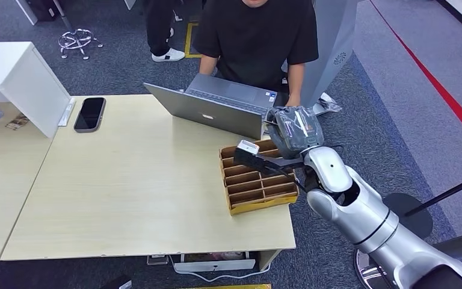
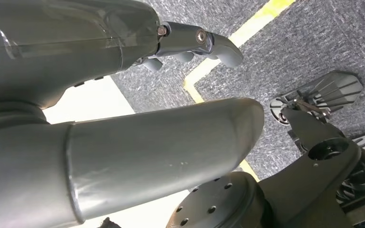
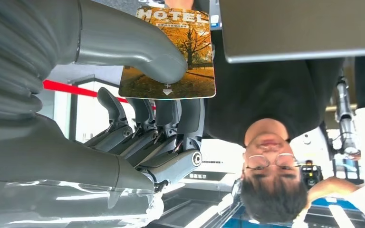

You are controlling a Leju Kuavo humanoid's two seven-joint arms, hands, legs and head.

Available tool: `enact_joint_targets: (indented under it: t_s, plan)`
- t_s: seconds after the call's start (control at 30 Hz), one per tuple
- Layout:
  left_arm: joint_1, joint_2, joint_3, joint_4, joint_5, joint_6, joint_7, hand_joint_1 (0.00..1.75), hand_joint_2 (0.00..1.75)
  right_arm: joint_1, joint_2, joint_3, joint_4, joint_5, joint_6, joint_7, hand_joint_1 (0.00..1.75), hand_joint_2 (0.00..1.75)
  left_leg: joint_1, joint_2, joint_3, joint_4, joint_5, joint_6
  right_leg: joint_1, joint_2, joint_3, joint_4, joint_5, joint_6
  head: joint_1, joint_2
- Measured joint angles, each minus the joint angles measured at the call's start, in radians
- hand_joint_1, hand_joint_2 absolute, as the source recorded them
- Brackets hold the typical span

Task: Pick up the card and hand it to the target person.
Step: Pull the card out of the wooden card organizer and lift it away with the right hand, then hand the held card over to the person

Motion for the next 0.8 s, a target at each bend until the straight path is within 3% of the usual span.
enact_joint_targets:
  t_s: [0.4,0.8]
  plan:
    - [-0.021,-0.013,0.0,0.0,-0.021,-0.014,0.018,0.0,0.0,-0.099,0.024,-0.001,0.173,0.003,-0.09,0.008,1.31,1.75,0.0,0.0,0.0,0.0,0.0,0.0,0.0,0.0,0.0,0.0,0.0,0.0,0.0,0.0]
    - [-0.037,-0.029,-0.004,0.0,-0.035,-0.017,0.036,0.0,0.0,-0.163,0.082,0.009,0.275,0.089,-0.105,0.03,1.33,1.75,0.0,0.0,0.0,0.0,0.0,0.0,0.0,0.0,0.0,0.0,0.0,0.0,0.0,0.0]
